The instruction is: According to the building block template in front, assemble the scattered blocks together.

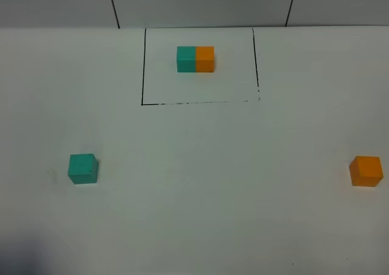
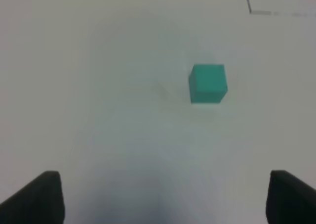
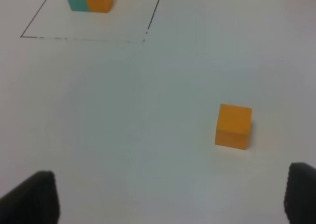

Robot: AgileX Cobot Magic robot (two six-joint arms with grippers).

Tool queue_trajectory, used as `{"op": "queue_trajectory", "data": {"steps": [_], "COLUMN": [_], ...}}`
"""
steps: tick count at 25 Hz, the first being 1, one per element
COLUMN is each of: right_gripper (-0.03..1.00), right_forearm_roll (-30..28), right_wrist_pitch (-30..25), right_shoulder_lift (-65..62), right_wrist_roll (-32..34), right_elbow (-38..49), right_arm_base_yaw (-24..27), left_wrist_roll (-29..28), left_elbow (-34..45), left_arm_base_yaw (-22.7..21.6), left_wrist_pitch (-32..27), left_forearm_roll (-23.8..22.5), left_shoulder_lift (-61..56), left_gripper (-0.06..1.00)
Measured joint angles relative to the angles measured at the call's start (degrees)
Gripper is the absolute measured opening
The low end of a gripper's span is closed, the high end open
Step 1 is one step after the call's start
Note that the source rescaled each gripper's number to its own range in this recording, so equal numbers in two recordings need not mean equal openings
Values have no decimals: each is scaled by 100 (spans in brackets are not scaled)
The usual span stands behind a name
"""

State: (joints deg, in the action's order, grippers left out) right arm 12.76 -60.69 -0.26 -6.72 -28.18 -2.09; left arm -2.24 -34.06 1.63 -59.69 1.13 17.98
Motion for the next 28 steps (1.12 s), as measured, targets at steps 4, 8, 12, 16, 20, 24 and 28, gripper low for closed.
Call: {"op": "queue_trajectory", "data": {"steps": [4,8,12,16,20,24,28], "right_gripper": [82,81,80,79,79,77,75], "right_forearm_roll": [6,6,6,8,13,22,26], "right_wrist_pitch": [0,0,0,0,0,0,0], "right_shoulder_lift": [0,0,0,0,0,0,0], "right_wrist_roll": [0,0,0,5,5,21,21], "right_elbow": [0,0,0,0,0,0,0], "right_arm_base_yaw": [0,0,0,0,0,0,0], "left_wrist_roll": [-62,-14,49,49,3,-690,-1104], "left_elbow": [-420,-834,-1160,-1184,-1184,-1195,-1300], "left_arm_base_yaw": [0,0,0,131,590,980,1108], "left_wrist_pitch": [125,349,275,494,1039,1461,1612], "left_forearm_roll": [123,620,697,691,631,129,-277], "left_shoulder_lift": [1825,3450,4864,5782,6251,6611,6999], "left_gripper": [75,75,73,71,71,70,70]}}
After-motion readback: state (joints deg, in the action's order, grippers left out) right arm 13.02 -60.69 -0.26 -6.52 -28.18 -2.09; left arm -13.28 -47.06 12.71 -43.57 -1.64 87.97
